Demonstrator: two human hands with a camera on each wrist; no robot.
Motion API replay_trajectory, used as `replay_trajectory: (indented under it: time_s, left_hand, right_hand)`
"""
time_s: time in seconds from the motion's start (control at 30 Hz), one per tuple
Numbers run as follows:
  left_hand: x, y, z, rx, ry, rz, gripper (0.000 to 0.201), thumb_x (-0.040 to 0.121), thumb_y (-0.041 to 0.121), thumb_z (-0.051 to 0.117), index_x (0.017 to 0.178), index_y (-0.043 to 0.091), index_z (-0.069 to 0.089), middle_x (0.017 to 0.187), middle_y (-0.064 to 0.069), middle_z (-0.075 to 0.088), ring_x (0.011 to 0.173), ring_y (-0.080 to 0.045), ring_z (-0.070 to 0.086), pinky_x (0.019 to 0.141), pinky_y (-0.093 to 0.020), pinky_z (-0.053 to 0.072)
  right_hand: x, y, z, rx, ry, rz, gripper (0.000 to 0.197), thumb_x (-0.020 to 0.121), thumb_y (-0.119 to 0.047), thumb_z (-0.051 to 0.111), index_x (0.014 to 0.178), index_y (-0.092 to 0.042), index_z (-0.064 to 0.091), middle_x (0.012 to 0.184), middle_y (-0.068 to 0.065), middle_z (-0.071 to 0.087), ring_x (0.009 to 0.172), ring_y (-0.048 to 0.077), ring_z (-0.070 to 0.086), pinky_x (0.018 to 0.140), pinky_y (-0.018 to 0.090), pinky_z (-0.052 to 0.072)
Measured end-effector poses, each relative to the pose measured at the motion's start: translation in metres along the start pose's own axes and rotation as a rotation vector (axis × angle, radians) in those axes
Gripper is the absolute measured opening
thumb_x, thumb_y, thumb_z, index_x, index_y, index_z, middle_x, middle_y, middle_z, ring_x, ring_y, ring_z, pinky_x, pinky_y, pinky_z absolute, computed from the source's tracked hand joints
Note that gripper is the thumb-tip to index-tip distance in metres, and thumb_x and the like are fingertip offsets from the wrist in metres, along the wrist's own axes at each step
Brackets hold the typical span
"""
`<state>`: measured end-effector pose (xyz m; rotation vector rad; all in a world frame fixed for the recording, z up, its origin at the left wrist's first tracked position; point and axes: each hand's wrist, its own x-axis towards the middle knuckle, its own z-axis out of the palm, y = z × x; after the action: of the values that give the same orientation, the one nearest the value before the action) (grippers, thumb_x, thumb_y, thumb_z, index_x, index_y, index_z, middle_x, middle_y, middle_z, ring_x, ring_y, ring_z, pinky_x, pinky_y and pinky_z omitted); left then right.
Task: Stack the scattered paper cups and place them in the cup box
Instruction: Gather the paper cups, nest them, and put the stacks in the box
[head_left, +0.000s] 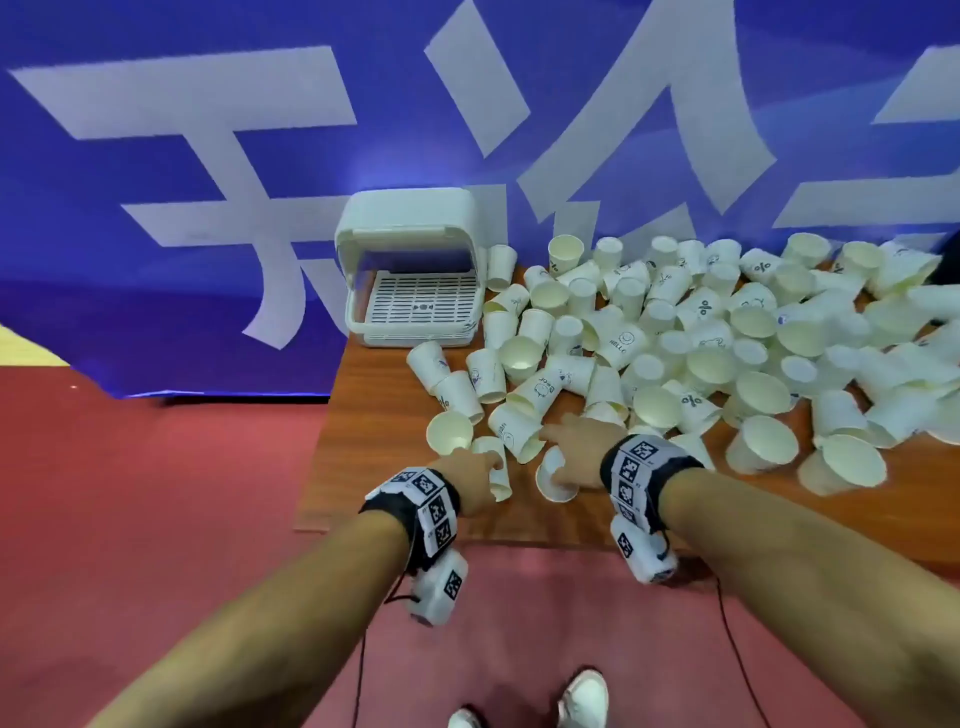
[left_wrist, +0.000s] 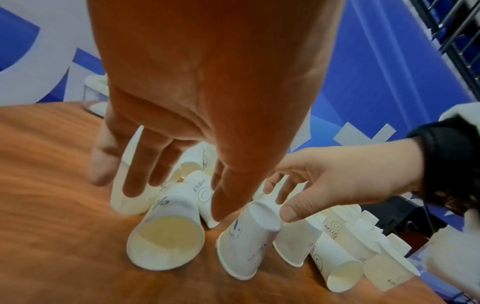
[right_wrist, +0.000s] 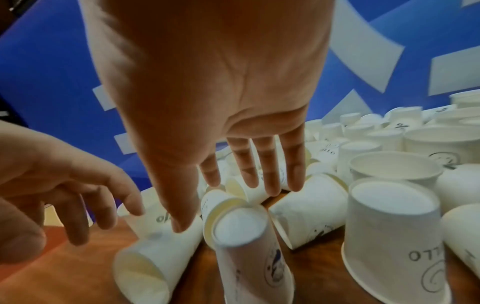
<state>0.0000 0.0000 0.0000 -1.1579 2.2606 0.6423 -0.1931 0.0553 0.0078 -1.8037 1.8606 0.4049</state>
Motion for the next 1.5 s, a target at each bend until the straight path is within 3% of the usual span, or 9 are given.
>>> replay_trajectory:
  time_s: [0.3, 0.5, 0.63, 0.8, 1.0, 1.17, 1.27, 1.37, 1.5]
  left_hand:
    - [0.028, 0.000, 0.027, -0.002, -0.030, -0.108, 0.072, 0.086, 0.027, 0.067, 0.147, 0.035, 0.029, 0.149, -0.016, 0.024, 0.130, -0.035, 0.043, 0.103, -0.044, 0.046]
    - [0.037, -0.002, 0.034, -0.117, -0.083, -0.144, 0.068, 0.090, 0.027, 0.059, 0.150, 0.034, 0.027, 0.147, -0.021, 0.033, 0.130, -0.035, 0.044, 0.104, -0.040, 0.043]
    - [0.039, 0.001, 0.039, -0.193, -0.076, -0.163, 0.066, 0.089, 0.031, 0.054, 0.149, 0.037, 0.027, 0.142, -0.021, 0.036, 0.126, -0.036, 0.047, 0.105, -0.041, 0.043]
    - [0.042, 0.004, 0.044, -0.263, -0.042, -0.154, 0.065, 0.087, 0.031, 0.056, 0.147, 0.039, 0.032, 0.140, -0.018, 0.036, 0.125, -0.035, 0.046, 0.105, -0.036, 0.040]
    - [0.038, 0.008, 0.045, -0.316, -0.009, -0.151, 0.065, 0.087, 0.030, 0.060, 0.146, 0.038, 0.034, 0.139, -0.017, 0.033, 0.125, -0.033, 0.045, 0.105, -0.033, 0.038]
    - [0.029, 0.012, 0.027, -0.344, -0.036, -0.101, 0.061, 0.088, 0.030, 0.063, 0.143, 0.032, 0.038, 0.135, -0.014, 0.046, 0.122, -0.029, 0.049, 0.096, -0.029, 0.040]
    - [0.018, 0.015, 0.008, -0.398, -0.051, -0.072, 0.056, 0.086, 0.032, 0.066, 0.137, 0.031, 0.043, 0.124, -0.010, 0.054, 0.109, -0.028, 0.058, 0.084, -0.031, 0.049]
    - [0.008, 0.017, -0.014, -0.511, -0.025, -0.059, 0.052, 0.081, 0.032, 0.069, 0.127, 0.034, 0.047, 0.112, -0.008, 0.055, 0.091, -0.029, 0.064, 0.069, -0.038, 0.059]
    - [-0.009, 0.023, -0.052, -0.617, 0.074, -0.014, 0.054, 0.079, 0.036, 0.074, 0.125, 0.029, 0.047, 0.101, -0.005, 0.056, 0.070, -0.016, 0.056, 0.054, -0.025, 0.048]
  right_hand:
    - [0.023, 0.010, 0.026, -0.050, 0.037, -0.046, 0.050, 0.084, -0.038, 0.067, 0.128, -0.023, 0.049, 0.120, 0.007, 0.048, 0.105, 0.026, 0.055, 0.073, 0.037, 0.045]
    - [0.019, 0.016, 0.028, 0.001, 0.045, -0.067, 0.042, 0.087, -0.031, 0.062, 0.127, -0.021, 0.049, 0.116, 0.007, 0.048, 0.105, 0.026, 0.055, 0.079, 0.040, 0.049]
    - [0.011, 0.025, 0.023, 0.263, 0.044, 0.000, 0.056, 0.085, -0.035, 0.061, 0.138, -0.026, 0.045, 0.124, 0.003, 0.048, 0.110, 0.024, 0.053, 0.089, 0.040, 0.048]
    - [0.000, 0.037, 0.023, 0.739, 0.182, 0.109, 0.039, 0.080, -0.027, 0.068, 0.117, -0.024, 0.058, 0.104, 0.003, 0.063, 0.096, 0.021, 0.059, 0.084, 0.036, 0.051]
    - [-0.006, 0.045, 0.022, 0.930, 0.278, 0.136, 0.032, 0.080, -0.020, 0.072, 0.110, -0.021, 0.059, 0.097, 0.001, 0.062, 0.090, 0.020, 0.061, 0.079, 0.033, 0.048]
    - [-0.013, 0.046, 0.009, 0.942, 0.308, 0.116, 0.041, 0.081, -0.017, 0.071, 0.119, -0.021, 0.056, 0.096, -0.007, 0.055, 0.084, 0.009, 0.053, 0.065, 0.018, 0.038]
    - [-0.020, 0.046, -0.006, 0.946, 0.311, 0.108, 0.047, 0.081, -0.015, 0.071, 0.124, -0.022, 0.053, 0.098, -0.006, 0.055, 0.082, 0.010, 0.055, 0.059, 0.014, 0.039]
    - [-0.029, 0.045, -0.027, 0.980, 0.334, 0.095, 0.049, 0.081, -0.014, 0.069, 0.126, -0.021, 0.053, 0.092, -0.010, 0.054, 0.077, 0.010, 0.057, 0.063, 0.019, 0.045]
    - [-0.042, 0.044, -0.059, 1.002, 0.387, 0.063, 0.051, 0.080, -0.011, 0.070, 0.127, -0.021, 0.053, 0.090, -0.006, 0.053, 0.076, 0.009, 0.055, 0.062, 0.019, 0.041]
